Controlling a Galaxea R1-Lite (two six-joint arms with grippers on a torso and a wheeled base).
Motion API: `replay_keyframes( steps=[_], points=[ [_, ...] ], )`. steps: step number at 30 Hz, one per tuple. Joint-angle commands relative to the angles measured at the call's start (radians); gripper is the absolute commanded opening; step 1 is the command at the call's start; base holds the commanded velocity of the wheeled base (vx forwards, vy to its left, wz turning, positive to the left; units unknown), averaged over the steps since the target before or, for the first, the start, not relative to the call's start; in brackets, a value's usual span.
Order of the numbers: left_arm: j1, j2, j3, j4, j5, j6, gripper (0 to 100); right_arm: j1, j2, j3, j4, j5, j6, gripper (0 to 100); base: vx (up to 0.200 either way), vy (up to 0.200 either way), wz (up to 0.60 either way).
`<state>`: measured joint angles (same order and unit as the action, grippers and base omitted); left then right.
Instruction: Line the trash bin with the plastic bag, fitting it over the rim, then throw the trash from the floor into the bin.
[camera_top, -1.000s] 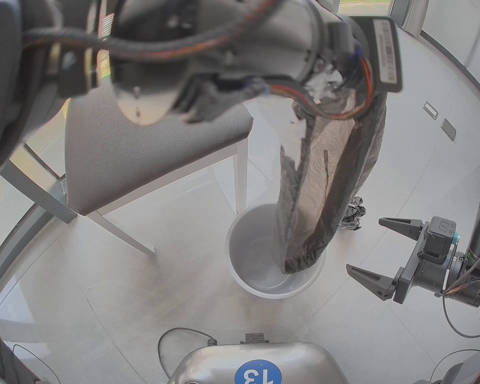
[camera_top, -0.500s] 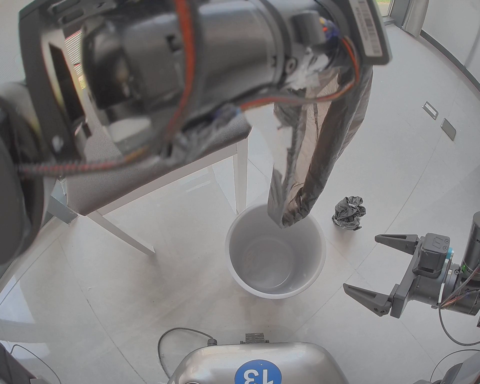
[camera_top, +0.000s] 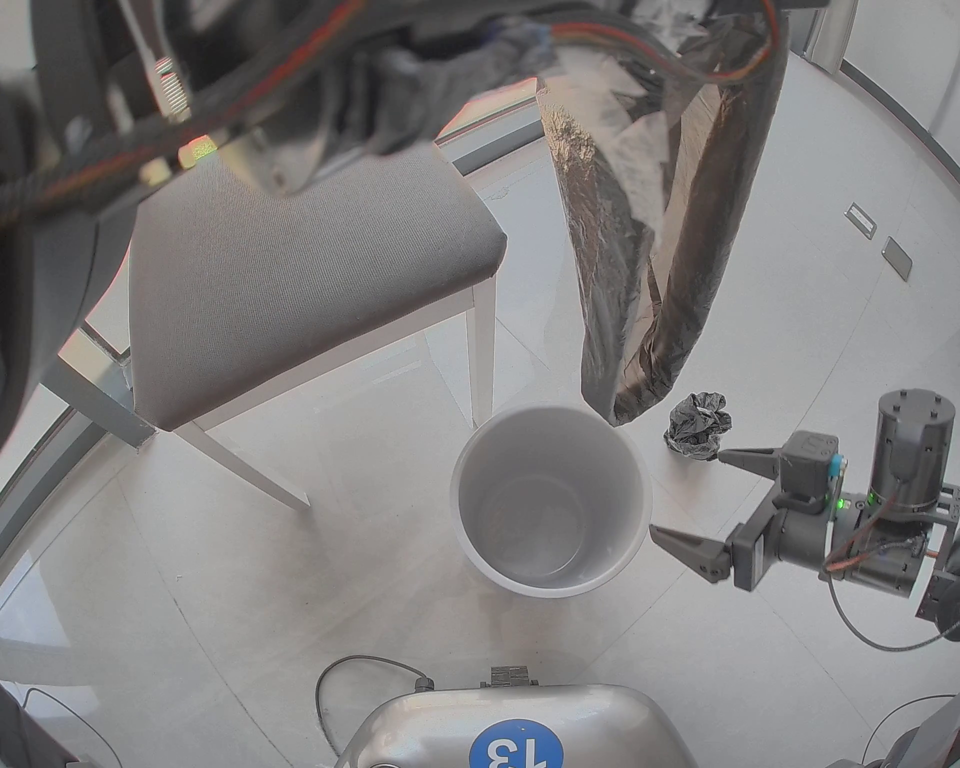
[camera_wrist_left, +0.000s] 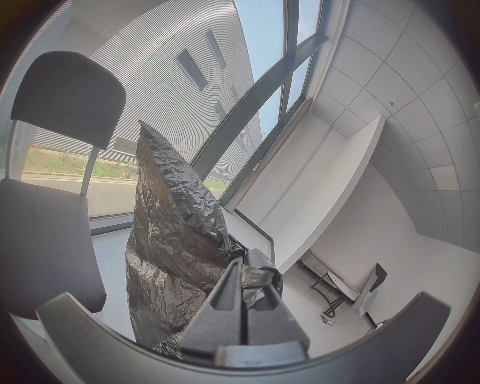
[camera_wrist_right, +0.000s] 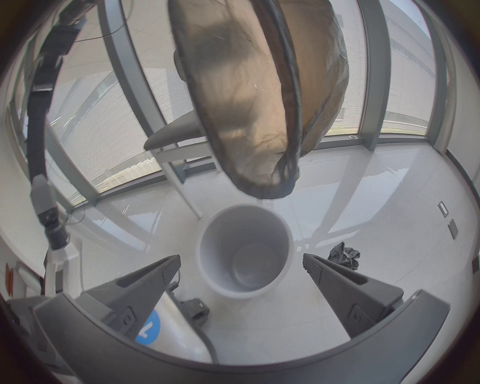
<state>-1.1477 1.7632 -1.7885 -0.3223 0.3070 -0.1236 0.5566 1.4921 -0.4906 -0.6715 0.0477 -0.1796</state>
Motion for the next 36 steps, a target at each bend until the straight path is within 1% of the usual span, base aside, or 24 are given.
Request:
replay_keyframes(
  steps=[1, 5, 8, 16, 22, 29, 31, 34, 35, 36],
  points=[
    [-0.015, -0.005, -0.002, 0.002, 0.003, -0.022, 0, -0.026, 0.091, -0.121, -0.005, -0.038, 0.035, 100, 0.0, 0.0, 0.0],
    [-0.015, -0.005, 0.008, 0.0, 0.003, -0.025, 0, -0.07, 0.099, -0.16, -0.005, -0.048, 0.042, 100, 0.0, 0.0, 0.0],
    [-0.017, -0.005, 0.006, 0.0, 0.001, -0.025, 0, -0.087, 0.103, -0.174, -0.005, -0.048, 0.043, 100, 0.0, 0.0, 0.0],
    [-0.026, 0.001, 0.003, -0.001, 0.001, -0.025, 0, -0.078, 0.163, -0.23, -0.005, -0.049, 0.052, 100, 0.0, 0.0, 0.0],
    [-0.027, -0.001, 0.003, -0.001, 0.001, -0.039, 0, -0.052, 0.226, -0.327, -0.005, -0.051, 0.08, 100, 0.0, 0.0, 0.0],
    [-0.029, -0.002, 0.004, -0.003, 0.0, -0.047, 0, -0.052, 0.275, -0.382, -0.008, -0.052, 0.106, 100, 0.0, 0.0, 0.0],
    [-0.029, -0.004, 0.004, -0.003, 0.0, -0.054, 0, -0.052, 0.296, -0.39, -0.034, -0.051, 0.117, 100, 0.0, 0.0, 0.0],
    [-0.03, -0.005, 0.006, -0.003, 0.0, -0.056, 0, -0.052, 0.346, -0.398, -0.125, -0.049, 0.123, 100, 0.0, 0.0, 0.0],
    [-0.03, -0.005, 0.006, -0.003, 0.0, -0.056, 0, -0.05, 0.35, -0.399, -0.134, -0.049, 0.123, 100, 0.0, 0.0, 0.0],
    [-0.03, -0.005, 0.006, -0.003, 0.0, -0.056, 0, -0.047, 0.375, -0.407, -0.18, -0.055, 0.124, 0, 0.0, 0.0, 0.0]
  ],
)
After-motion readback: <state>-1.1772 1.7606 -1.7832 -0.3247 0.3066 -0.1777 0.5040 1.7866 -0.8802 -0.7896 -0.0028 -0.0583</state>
